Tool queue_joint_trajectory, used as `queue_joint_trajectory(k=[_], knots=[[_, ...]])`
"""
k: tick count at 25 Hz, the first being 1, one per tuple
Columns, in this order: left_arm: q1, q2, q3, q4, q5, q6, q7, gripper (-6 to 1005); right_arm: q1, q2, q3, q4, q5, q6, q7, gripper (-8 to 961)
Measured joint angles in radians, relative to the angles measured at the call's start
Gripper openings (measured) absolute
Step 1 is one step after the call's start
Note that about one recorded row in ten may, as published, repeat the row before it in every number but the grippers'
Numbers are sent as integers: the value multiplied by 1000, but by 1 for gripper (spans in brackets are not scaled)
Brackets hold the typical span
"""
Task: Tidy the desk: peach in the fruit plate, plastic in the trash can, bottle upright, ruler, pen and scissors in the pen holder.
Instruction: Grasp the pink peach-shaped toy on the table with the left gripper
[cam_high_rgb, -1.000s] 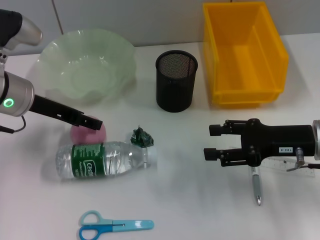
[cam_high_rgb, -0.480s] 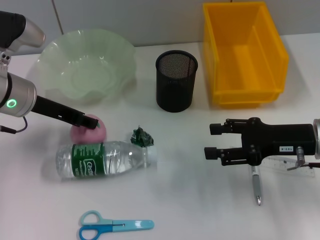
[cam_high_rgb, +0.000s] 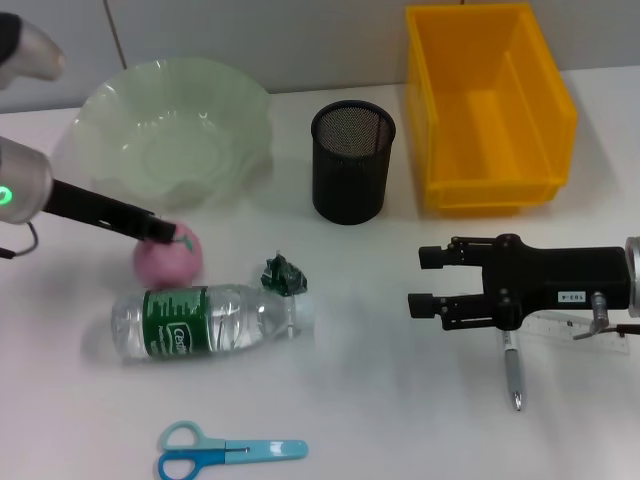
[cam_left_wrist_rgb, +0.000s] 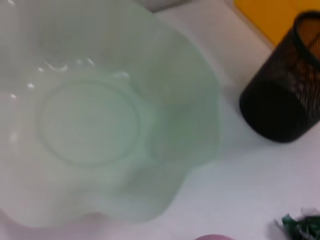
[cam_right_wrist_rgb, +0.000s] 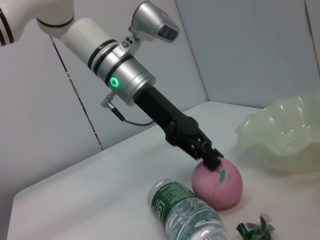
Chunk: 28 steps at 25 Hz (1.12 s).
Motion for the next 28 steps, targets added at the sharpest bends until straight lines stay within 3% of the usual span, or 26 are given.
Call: queue_joint_trajectory(k=[7,8,9,12,13,20,24,27,28], knots=[[12,15,-182,80,-40,128,43,83,0,0,0,0,0,8,1,776],[12,15,-182,80,-40,128,43,74,0,0,0,0,0,8,1,776],[19,28,-243,82,-117,167,76,65,0,0,0,0,0,8,2,776],[19,28,-243,82,-117,167,76,38,0,0,0,0,0,8,5,776],[35,47,-261,72,-198,176,104,29,0,0,0,0,0,8,7,776],[58,54,-260,59,-182,126,132,40,0,0,-1,0,0,8,8,776],[77,44,-238,48,-175,73,154,47,0,0,-2,0,0,8,9,776],[77,44,-238,48,-175,73,154,141,0,0,-2,0,0,6,9,776],[81,44,-186,22,-157,25,153,173,-1,0,-2,0,0,4,9,776]])
